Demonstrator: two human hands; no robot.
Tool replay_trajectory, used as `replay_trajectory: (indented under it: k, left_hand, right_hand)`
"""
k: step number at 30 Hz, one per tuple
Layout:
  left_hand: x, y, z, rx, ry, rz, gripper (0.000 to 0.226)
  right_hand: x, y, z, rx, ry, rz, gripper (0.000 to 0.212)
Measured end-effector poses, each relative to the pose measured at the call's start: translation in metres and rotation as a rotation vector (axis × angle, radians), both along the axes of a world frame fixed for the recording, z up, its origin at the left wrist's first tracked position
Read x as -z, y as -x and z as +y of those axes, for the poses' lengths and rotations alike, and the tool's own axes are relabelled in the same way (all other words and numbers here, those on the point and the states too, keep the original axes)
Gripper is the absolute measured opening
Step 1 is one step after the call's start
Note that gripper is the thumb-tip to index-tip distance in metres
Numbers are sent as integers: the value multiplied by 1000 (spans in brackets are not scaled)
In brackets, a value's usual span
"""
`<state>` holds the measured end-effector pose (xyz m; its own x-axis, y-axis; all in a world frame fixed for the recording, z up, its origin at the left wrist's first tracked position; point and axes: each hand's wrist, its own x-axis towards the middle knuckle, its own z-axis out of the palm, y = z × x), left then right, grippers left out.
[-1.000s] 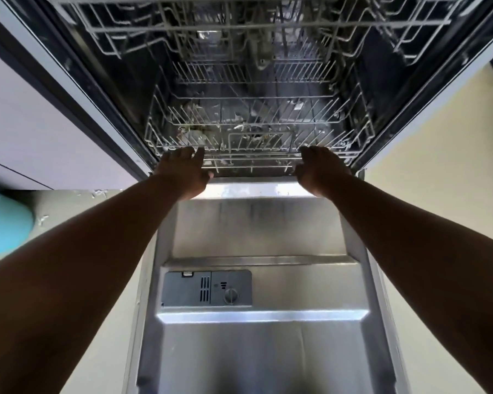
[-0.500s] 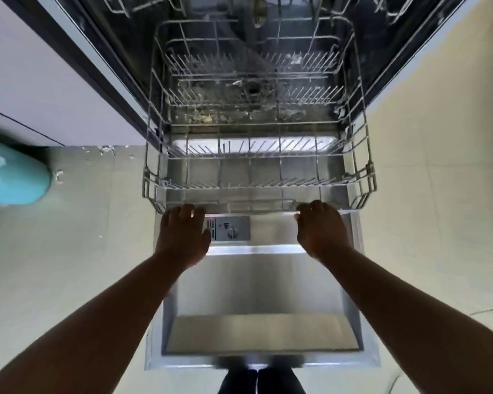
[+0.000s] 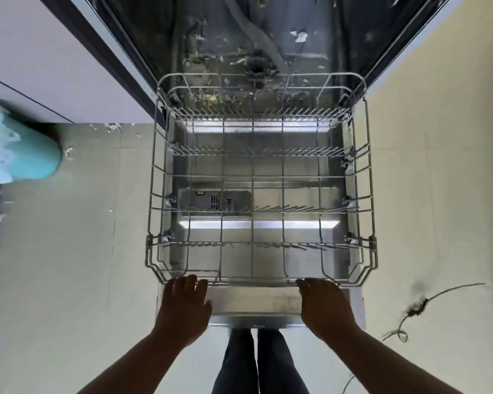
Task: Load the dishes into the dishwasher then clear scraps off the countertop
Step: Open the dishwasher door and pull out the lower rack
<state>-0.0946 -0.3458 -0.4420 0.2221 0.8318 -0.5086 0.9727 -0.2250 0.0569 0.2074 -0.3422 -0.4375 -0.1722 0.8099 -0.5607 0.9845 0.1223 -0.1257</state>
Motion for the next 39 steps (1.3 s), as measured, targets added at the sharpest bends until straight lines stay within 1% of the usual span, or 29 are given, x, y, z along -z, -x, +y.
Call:
replay_trajectory:
  k: [3,5,8,10,11,13,15,16,18,20,23,25,26,27,29,31,32,33,35,36,39]
  left_hand:
    - [-4,0,-20,6,-10,-34,48]
    - [-5,-3,-22,3,-6,-31,47]
    - [-7,-7,-11,24,74,-8,49]
    - [-10,-6,-4,66,96,12,39]
    - [-14,-5,1,93,104,20,34]
    - [-26,-5,14,128,163,25,38]
    - [-41,-7,40,131,150,17,41]
    - [-52,-7,61,109,127,9,44]
    - [-78,-10,112,19,66,-38,51]
    - [-109,-14,174,2,-104,-138,59]
    - [-172,-22,271,10,-415,-190,65]
    - [-205,-28,324,17,-572,-200,67]
    - [-219,-30,347,25,-618,-174,69]
    - [-230,-32,366,35,-642,-136,71]
    - [-243,-34,396,31,-612,-64,76]
    - [-244,-33,413,20,-484,-26,79]
    - [-240,-32,416,18,-413,-22,80]
    - [-237,-31,416,14,-352,-15,81]
    - [-235,-32,408,6,-309,13,86]
    - [-235,-33,403,-2,-312,22,89]
    - [-241,-39,385,-77,-339,-46,87]
  right_hand:
    - [-5,0,-8,5,66,-20,37]
    - [-14,3,-3,26,150,-8,41]
    - [-20,2,10,-13,223,-19,44]
    - [-28,1,16,-67,302,-54,43]
    - [-33,1,19,-91,313,-59,42]
    - [-44,-1,30,-119,300,-67,42]
    - [-55,-4,53,-84,247,-65,41]
    - [-65,-3,72,-43,178,-57,40]
    - [-86,0,118,36,-89,19,36]
    - [-114,3,174,91,-356,113,33]
    - [-176,10,265,116,-758,201,40]
    - [-217,12,318,84,-948,228,43]
    - [-232,13,342,75,-992,225,46]
    - [-242,12,363,73,-993,202,49]
    - [-248,11,396,62,-873,92,55]
    - [-242,5,416,29,-656,-12,55]
    - [-236,2,420,18,-566,-20,52]
    - [-231,-1,420,23,-520,4,49]
    - [-225,-2,416,64,-560,61,41]
    - [-227,0,414,81,-598,53,38]
    - [-237,4,407,51,-601,-65,34]
